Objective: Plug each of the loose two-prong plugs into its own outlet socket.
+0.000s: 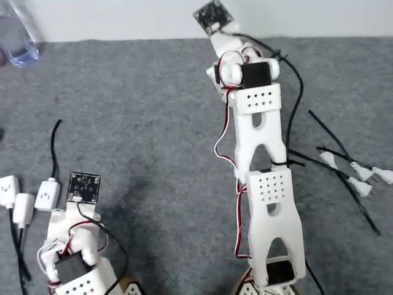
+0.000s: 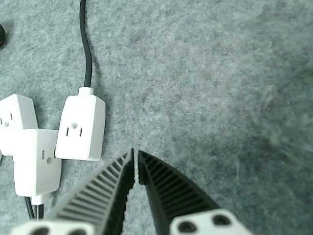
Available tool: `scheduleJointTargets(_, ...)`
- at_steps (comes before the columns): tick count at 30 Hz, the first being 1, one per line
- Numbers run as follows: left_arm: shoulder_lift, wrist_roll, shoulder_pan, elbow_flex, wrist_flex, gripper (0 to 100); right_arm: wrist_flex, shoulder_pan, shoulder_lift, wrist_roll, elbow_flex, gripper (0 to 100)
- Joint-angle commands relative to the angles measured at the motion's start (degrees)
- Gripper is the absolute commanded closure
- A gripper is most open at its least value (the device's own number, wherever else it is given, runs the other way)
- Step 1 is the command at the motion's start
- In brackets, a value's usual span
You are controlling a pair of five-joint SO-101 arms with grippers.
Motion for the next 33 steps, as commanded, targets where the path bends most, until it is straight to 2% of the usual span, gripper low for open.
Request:
scheduleJointTargets(1, -0.4, -0.5, -0.2, -0.6, 0.4, 98, 1.5, -0.7, -9.2, 0.3, -2.8, 65.6)
scheduleJointTargets(5, -0.4, -0.5, -0.2, -0.6, 0.4, 98, 5.4, -1.8, -15.2, 0.3, -2.8, 65.6)
scheduleJointTargets(11, -0.4, -0.5, -0.1, -0.6, 0.2, 98, 13.3, -8.0, -23.1, -0.1, -2.7, 65.6)
scheduleJointTargets(15, -0.4, -0.5, -0.1, -0.6, 0.2, 98, 13.2, -8.8, -26.2, -7.5, -2.7, 65.6)
scheduleJointTargets(19, -0.4, -0.5, -0.1, -0.6, 0.3, 98, 13.3, -9.1, -26.5, -10.5, -2.5, 65.6)
scheduleJointTargets(29, -0.4, -0.5, -0.1, -0.6, 0.3, 98, 13.3, -15.5, -31.2, -18.0, 9.9, 65.6)
scheduleJointTargets(33, -0.4, -0.5, -0.1, -0.6, 0.4, 98, 13.2, -21.8, -33.9, -15.3, 18.8, 65.6)
